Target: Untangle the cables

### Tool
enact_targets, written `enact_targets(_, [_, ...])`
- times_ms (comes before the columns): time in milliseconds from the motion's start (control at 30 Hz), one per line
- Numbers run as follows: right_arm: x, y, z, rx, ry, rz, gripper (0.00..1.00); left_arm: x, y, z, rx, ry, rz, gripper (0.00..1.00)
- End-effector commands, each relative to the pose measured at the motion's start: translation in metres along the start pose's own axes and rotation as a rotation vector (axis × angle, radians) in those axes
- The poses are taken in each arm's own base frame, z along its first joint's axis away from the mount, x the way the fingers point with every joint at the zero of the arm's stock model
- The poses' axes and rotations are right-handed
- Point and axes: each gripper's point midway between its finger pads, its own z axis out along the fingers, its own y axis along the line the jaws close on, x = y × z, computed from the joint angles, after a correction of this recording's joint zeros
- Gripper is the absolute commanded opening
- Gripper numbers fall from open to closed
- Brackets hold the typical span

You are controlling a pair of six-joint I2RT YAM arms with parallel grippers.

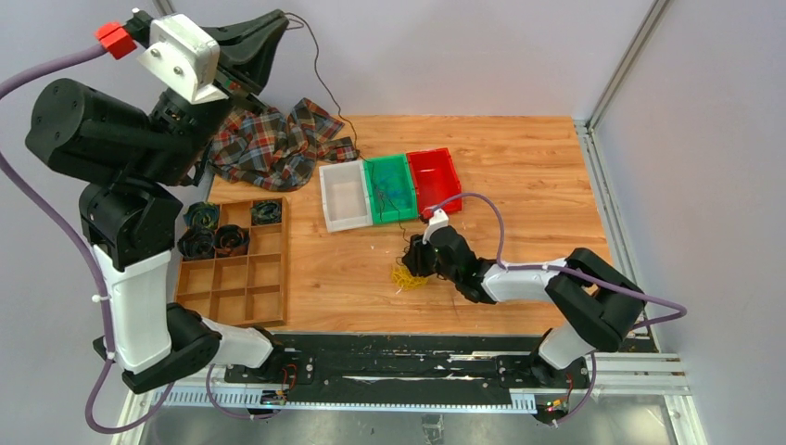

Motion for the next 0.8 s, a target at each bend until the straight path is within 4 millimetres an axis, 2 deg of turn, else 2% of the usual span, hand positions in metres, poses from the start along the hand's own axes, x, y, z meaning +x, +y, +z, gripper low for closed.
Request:
enact_targets(0, [0.017, -0.006, -0.001, 0.028, 0.016, 0.023, 0.23, -0.034, 0.029, -0.008, -0.121, -0.099, 0.105, 0.01])
enact_targets(67, [0.019, -0.009, -0.003, 0.041, 0.016, 0.026, 0.04, -0.04, 0.039, -0.01, -0.165, -0.112, 0.135, 0.0])
enact_targets(133, [0.02, -0.011, -0.005, 0.051, 0.014, 0.028, 0.01, -0.043, 0.048, -0.009, -0.208, -0.119, 0.172, 0.01])
enact_targets(267, [0.024, -0.017, -0.011, 0.072, 0.011, 0.04, 0.01, -0.054, 0.079, -0.01, -0.369, -0.142, 0.256, 0.01])
enact_targets(433, [0.04, -0.028, -0.015, 0.107, 0.03, 0.052, 0.0, -0.084, 0.109, -0.016, -0.548, -0.234, 0.358, 0.0])
enact_targets(533, [0.048, -0.036, -0.018, 0.133, 0.038, 0.058, 0.0, -0.1, 0.118, -0.017, -0.604, -0.285, 0.414, 0.01])
enact_targets(700, [0.05, -0.041, -0.024, 0.148, 0.03, 0.053, 0.02, -0.11, 0.125, -0.02, -0.666, -0.326, 0.464, 0.01])
enact_targets(767, [0.04, -0.033, -0.025, 0.117, 0.017, 0.051, 0.14, -0.097, 0.116, -0.012, -0.596, -0.286, 0.44, 0.01])
